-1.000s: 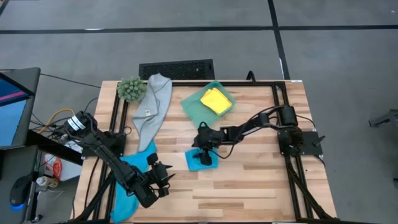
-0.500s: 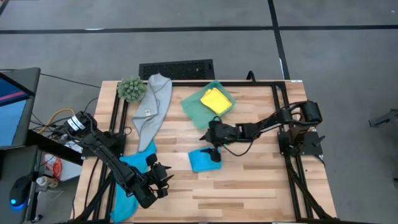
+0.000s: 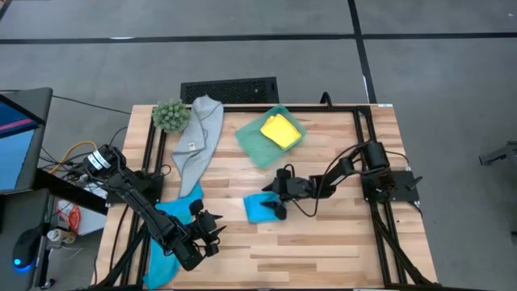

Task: Fold microfiber towels
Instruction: Put the folded right blue microfiber towel into the green bin

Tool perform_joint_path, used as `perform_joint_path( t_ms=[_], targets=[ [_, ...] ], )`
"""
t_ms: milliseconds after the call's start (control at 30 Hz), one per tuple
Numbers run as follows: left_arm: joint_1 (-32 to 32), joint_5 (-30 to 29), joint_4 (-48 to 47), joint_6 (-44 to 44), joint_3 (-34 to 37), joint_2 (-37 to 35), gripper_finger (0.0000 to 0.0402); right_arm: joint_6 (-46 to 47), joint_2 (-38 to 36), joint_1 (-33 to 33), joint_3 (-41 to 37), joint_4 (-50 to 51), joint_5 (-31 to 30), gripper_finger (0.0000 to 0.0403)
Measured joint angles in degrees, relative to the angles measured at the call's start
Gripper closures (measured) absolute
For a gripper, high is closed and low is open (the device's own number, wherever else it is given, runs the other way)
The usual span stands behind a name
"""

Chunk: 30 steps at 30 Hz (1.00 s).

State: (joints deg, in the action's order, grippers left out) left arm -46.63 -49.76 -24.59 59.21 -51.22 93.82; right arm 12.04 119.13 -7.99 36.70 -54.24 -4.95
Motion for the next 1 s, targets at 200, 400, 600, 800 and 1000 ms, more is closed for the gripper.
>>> perform_joint_path(
  t_ms=[200, 400, 600, 800, 1000],
  targets=[
    [0.0, 1.5, -0.2, 0.0, 0.0, 0.0, 0.0242, 1.4, 0.6, -2.1, 0.3, 2.3, -3.7, 0.0133],
    [0.0, 1.4, -0.4, 0.0, 0.0, 0.0, 0.0242, 3.4, 0.7, -2.8, 0.4, 2.9, -4.9, 0.024],
    [0.0, 2.3, -0.4, 0.0, 0.0, 0.0, 0.0242, 4.6, 0.8, -2.9, 0.3, 1.6, -3.1, 0.0375],
    [0.0, 3.5, -0.4, 0.0, 0.0, 0.0, 0.0242, 11.0, -4.2, -2.3, -0.1, 5.5, -3.0, 0.0379],
    [0.0, 3.4, -0.6, 0.0, 0.0, 0.0, 0.0242, 12.2, -15.1, 0.7, 0.1, 7.9, -4.7, 0.0379]
  ],
)
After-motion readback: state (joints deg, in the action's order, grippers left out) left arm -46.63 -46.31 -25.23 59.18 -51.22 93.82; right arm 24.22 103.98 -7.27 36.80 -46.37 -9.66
